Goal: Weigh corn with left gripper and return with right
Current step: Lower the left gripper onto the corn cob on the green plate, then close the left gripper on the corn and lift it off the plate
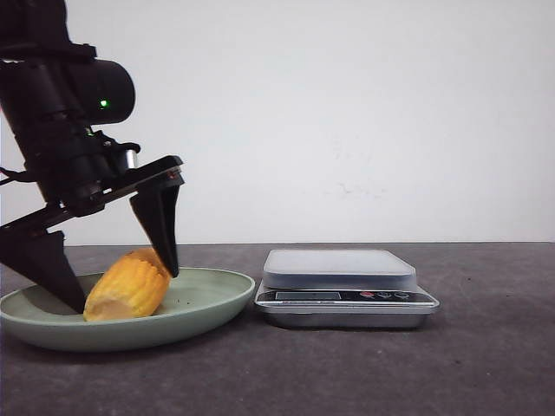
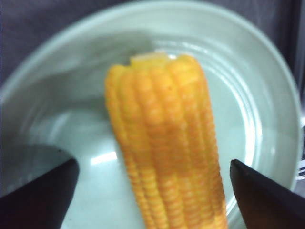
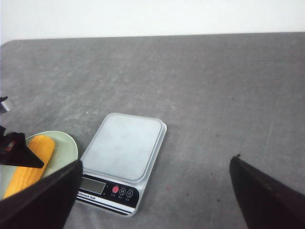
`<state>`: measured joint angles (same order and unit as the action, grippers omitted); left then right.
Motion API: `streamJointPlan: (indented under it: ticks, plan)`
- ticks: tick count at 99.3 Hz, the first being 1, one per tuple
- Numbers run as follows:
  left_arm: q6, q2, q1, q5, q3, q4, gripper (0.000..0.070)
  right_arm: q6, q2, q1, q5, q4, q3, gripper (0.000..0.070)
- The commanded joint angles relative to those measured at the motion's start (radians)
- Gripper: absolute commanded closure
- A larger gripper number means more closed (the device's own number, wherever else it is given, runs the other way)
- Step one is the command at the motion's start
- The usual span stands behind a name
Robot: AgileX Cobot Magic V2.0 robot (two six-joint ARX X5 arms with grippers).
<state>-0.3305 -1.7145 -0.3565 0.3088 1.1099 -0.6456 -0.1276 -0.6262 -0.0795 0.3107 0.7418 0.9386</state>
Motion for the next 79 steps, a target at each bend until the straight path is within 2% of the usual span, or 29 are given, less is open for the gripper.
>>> streamJointPlan:
  ticks: [1,4,6,7,11,12,17,18,35,45,66,79]
  plan:
    - [-0.004,-0.042,-0.018,-0.009,0.006,0.005,0.0096,-0.003,-0.004,-0.004,-0.003,-0.005,0.004,0.0078]
    - [-0.003,-0.047,-0.025,-0.014,0.006,0.006,0.0157,-0.003,-0.004,-0.004,-0.005,-0.005,0.004,0.0078]
    - [-0.003,-0.050,-0.031,-0.019,0.006,0.006,0.0239,-0.003,-0.004,-0.004,-0.008,-0.005,0.004,0.0078]
    - [-0.003,-0.050,-0.032,-0.021,0.006,0.006,0.0256,-0.002,-0.004,-0.004,-0.009,-0.005,0.004,0.0078]
    - [-0.002,-0.051,-0.040,-0.024,0.006,0.006,0.0429,-0.002,-0.004,-0.004,-0.019,-0.005,0.003,0.0079]
    - [-0.002,-0.051,-0.043,-0.024,0.006,0.006,0.0498,-0.002,-0.004,-0.004,-0.024,-0.005,0.004,0.0079]
    - [-0.001,-0.051,-0.050,-0.023,0.006,0.010,0.0691,-0.002,-0.005,-0.004,-0.029,-0.005,0.003,0.0079]
    - [-0.001,-0.051,-0.051,-0.022,0.006,0.011,0.0700,-0.002,-0.005,-0.004,-0.029,-0.005,0.003,0.0079]
    - [-0.026,-0.031,-0.058,-0.018,0.026,0.009,0.0689,-0.002,-0.005,-0.004,-0.029,-0.002,0.003,0.0079]
    - [-0.034,-0.005,-0.063,0.026,0.075,0.008,0.0689,-0.002,-0.005,-0.004,-0.028,0.002,0.003,0.0079]
    - [-0.040,0.051,-0.098,0.136,0.260,0.008,0.0689,-0.002,-0.005,-0.005,-0.027,0.002,0.003,0.0079]
    - [-0.040,0.056,-0.132,0.145,0.394,0.013,0.0689,-0.003,-0.005,-0.015,-0.027,0.002,0.003,0.0080]
